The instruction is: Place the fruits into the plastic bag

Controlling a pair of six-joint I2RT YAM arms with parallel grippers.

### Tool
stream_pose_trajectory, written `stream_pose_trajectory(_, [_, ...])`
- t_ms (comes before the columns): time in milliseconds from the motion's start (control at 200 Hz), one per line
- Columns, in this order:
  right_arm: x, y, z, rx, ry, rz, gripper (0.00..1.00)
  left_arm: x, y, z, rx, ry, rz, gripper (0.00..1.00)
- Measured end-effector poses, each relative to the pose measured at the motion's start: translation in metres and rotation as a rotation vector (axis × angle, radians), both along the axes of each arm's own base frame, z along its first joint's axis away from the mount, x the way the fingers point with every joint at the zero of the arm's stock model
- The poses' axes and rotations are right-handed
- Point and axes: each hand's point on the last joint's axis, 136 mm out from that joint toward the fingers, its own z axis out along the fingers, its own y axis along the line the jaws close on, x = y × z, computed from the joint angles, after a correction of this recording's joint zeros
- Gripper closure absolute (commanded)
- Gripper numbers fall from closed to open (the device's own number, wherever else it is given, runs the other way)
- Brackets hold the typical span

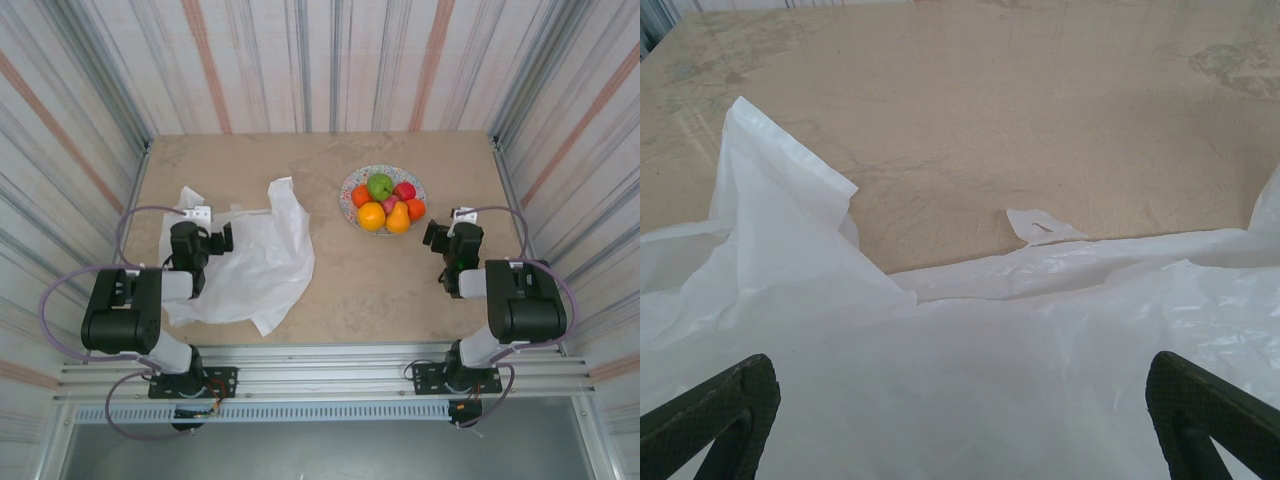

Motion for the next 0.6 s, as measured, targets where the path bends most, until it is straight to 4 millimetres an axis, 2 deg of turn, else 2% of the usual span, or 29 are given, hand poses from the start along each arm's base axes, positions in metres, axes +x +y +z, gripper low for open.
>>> stream_pose_trajectory(301, [-0.001, -0.002, 0.000, 0.000, 0.000, -0.010, 0.01, 0.000, 0.000, 0.001, 0.000, -0.002, 0.002, 0.01])
stream_pose_trajectory(376, [-0.002, -0.003, 0.006, 0.001, -0.008, -0.020, 0.01, -0.002, 0.003, 0.006, 0.003, -0.005, 0.015, 0.01])
stream_pose_trajectory(476, [-0.007, -0.010, 0.028, -0.001, -0.032, -0.064, 0.01, -0.008, 0.011, 0.028, 0.002, -0.035, 0.066, 0.01])
stream_pose_trajectory(596, [-0.013, -0.026, 0.079, 0.039, -0.137, -0.148, 0.01, -0.016, 0.027, 0.067, -0.035, -0.113, 0.173, 0.01])
